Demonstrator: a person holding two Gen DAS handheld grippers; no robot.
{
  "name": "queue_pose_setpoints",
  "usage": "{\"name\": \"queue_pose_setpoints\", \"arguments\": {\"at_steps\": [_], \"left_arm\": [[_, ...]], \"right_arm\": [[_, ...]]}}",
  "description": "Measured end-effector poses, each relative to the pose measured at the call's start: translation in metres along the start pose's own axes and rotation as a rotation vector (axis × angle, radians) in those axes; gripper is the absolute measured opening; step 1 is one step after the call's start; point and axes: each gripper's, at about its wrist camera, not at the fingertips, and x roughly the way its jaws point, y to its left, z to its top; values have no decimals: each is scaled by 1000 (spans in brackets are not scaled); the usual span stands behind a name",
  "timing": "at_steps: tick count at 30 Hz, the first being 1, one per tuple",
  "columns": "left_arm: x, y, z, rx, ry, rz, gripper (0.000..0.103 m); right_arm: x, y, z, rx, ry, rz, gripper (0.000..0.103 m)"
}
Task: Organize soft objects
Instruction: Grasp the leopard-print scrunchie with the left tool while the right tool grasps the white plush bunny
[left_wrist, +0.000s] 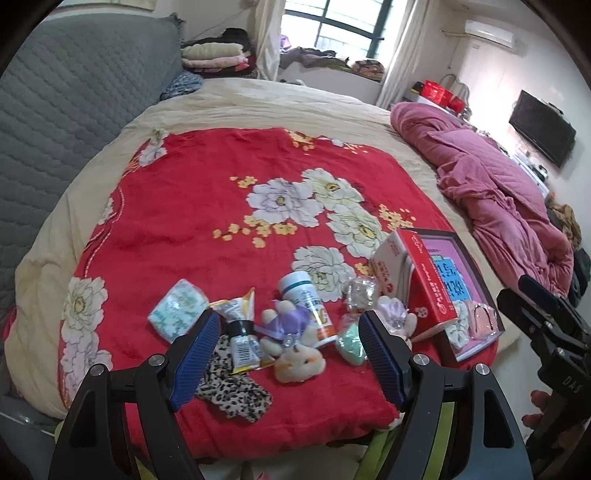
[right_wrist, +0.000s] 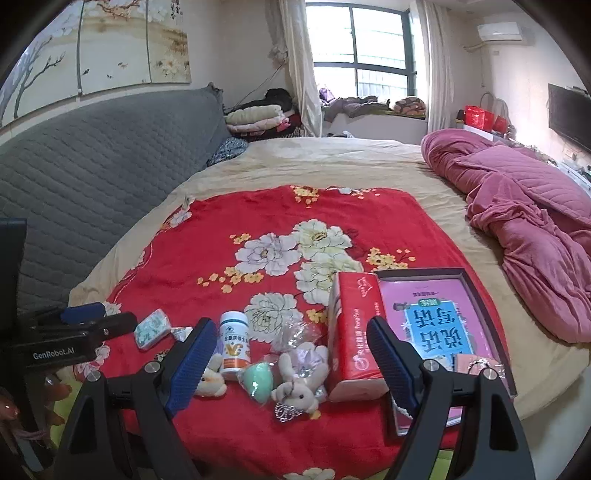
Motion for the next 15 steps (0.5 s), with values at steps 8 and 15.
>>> {"name": "queue_pose_setpoints", "arguments": {"at_steps": [8,15], "left_arm": [[10,17,-14,-13,43,26,79],[28,30,-30,-20,93,55,79]], "right_arm": [[21,18,-17,-8,53,38,83],[38,19,-32,-1,101,59,83]]}}
